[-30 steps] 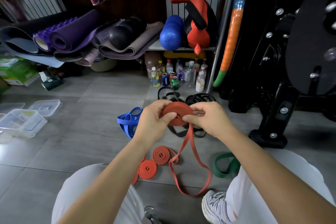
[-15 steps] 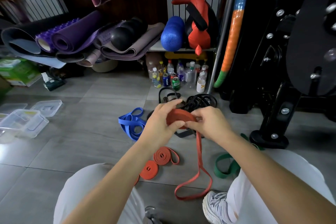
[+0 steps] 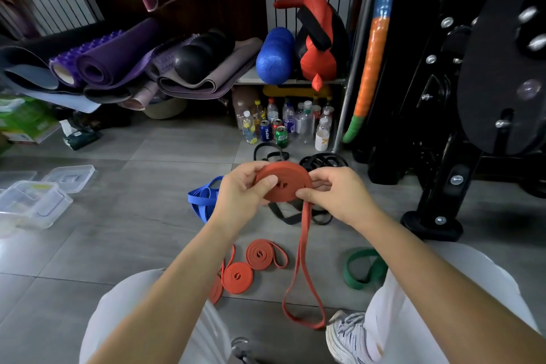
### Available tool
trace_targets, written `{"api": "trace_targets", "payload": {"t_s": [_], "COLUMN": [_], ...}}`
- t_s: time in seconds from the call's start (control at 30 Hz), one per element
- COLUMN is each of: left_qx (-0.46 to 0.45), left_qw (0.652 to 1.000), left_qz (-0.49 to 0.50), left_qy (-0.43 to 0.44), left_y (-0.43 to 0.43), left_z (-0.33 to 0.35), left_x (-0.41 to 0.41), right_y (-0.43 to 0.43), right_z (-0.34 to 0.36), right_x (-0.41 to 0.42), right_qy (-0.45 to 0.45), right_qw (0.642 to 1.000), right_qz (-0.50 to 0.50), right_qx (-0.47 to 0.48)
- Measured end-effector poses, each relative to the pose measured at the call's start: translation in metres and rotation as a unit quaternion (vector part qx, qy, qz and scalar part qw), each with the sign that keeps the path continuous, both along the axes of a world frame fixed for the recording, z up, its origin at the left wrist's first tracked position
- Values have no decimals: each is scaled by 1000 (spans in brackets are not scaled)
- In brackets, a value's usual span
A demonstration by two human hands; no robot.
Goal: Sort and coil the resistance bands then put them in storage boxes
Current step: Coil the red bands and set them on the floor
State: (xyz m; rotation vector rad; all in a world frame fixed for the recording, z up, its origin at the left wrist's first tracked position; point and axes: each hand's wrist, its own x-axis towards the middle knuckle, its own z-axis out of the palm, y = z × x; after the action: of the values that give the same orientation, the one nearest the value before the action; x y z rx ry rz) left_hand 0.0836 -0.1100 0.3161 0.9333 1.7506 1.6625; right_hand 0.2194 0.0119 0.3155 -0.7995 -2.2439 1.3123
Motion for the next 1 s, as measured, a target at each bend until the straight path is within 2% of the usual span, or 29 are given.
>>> {"api": "trace_targets", "payload": {"t_s": [0.23,0.3,0.33,0.4,0.43,0.5,0.57,0.6,0.63,0.73,0.87,1.0], "left_qx": [44,22,0,-48,-73,-115,-136,-143,-144,-128,-104,-60], "left_qw": [978,976,986,998,983,923,863,848,847,884,944,970], "left_qz": [-40,-52,-42,-8,3,-2,-30,-38,-38,-10,1,28], "left_qy": [-199,-209,-161,47,168,367,486,509,510,450,313,235], "left_y": [-2,-2,-2,-2,-2,-4,-5,-6,-6,-4,-3,-2], "left_z": [3,3,2,0,-1,-5,-11,-13,-13,-13,-8,-1], "left_x": [0,0,1,1,3,5,5,5,5,2,0,0], "right_y": [-4,-4,-4,-2,-2,-2,-4,-4,-5,-4,-1,0], "right_z": [-2,-3,-3,-7,-9,-12,-13,-13,-13,-13,-8,-4], "right_x": [-3,-4,-4,-3,-3,-3,-4,-4,-4,-4,-2,-2], "right_qy": [82,81,68,18,-15,-78,-116,-127,-135,-117,-36,2], "right_qw": [993,994,995,1000,1000,993,982,978,976,982,996,998], "right_qz": [33,32,27,11,5,9,23,27,27,21,13,8], "right_qx": [-75,-70,-61,-17,18,89,145,161,168,149,79,65]}}
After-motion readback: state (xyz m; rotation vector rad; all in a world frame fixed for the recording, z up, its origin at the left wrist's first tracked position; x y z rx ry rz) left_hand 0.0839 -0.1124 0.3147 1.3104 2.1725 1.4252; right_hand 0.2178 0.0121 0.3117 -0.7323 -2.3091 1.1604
